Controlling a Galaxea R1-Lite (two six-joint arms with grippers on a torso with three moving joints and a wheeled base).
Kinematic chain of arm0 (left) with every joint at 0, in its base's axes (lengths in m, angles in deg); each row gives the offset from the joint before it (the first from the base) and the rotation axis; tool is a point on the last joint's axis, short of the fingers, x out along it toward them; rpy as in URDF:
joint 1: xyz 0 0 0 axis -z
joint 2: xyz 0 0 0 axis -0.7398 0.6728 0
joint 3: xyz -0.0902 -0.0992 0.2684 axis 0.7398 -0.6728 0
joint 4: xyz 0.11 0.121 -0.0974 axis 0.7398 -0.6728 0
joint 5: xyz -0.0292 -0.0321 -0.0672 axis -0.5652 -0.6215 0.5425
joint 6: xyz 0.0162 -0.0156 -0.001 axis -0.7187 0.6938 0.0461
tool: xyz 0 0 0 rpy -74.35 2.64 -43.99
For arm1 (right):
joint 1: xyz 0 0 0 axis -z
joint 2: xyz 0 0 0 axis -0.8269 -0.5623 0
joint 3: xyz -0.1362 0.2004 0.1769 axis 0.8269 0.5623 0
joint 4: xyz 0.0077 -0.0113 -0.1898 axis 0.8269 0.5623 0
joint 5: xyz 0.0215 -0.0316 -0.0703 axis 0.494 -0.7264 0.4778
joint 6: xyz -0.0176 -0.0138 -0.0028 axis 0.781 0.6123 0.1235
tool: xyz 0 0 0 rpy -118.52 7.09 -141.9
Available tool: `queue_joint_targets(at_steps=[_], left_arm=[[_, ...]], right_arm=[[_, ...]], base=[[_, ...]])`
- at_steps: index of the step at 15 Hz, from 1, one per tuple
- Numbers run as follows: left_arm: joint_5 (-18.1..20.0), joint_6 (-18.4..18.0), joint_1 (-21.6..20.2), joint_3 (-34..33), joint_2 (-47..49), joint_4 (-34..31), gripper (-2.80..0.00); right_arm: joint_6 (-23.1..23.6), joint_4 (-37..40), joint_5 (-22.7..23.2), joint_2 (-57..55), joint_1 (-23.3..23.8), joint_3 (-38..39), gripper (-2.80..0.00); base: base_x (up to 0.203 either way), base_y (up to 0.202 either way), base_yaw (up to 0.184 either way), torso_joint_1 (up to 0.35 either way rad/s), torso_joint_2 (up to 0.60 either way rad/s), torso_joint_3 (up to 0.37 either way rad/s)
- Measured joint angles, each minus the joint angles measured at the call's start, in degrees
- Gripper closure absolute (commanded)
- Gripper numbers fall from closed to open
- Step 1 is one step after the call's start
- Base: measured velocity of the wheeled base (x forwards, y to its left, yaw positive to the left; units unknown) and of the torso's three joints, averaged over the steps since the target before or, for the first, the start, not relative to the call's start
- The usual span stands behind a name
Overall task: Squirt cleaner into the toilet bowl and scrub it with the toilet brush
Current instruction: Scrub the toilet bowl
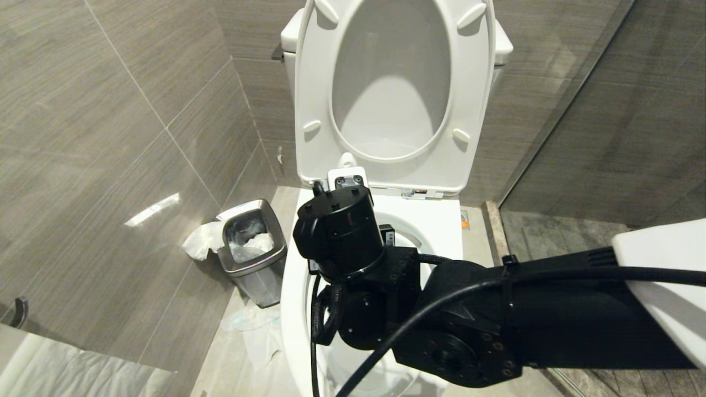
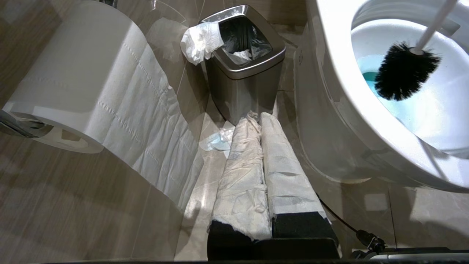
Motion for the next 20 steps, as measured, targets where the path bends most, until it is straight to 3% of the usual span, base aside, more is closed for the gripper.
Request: queue_joint_targets(at_steps=[7,10,13,16,20], left_arm=[[0.0,0.0,0.0,0.0,0.0,0.0,0.0],[0.0,0.0,0.0,0.0,0.0,0.0,0.0],[0.0,0.0,0.0,0.0,0.0,0.0,0.0],[0.0,0.0,0.0,0.0,0.0,0.0,0.0],[0.0,0.0,0.0,0.0,0.0,0.0,0.0]], right_arm=[[6.3,-0.2,0.7,-9.7,8.7,-15.0,0.0],[7.3,0.1,1.0,-11.1,12.5,-17.4,0.0],[7.2,0.3,1.7,-9.6,13.7,-13.5,0.0],[6.7,-0.4,2.2,-5.1,13.8,-4.3,0.0],[6.4,-3.4,2.8,1.2,11.2,5.6,0.0]], base=[[0.0,0.0,0.0,0.0,0.0,0.0],[0.0,0.0,0.0,0.0,0.0,0.0],[0.0,0.0,0.0,0.0,0.0,0.0],[0.0,0.0,0.0,0.0,0.0,0.0],[0.0,0.0,0.0,0.0,0.0,0.0]])
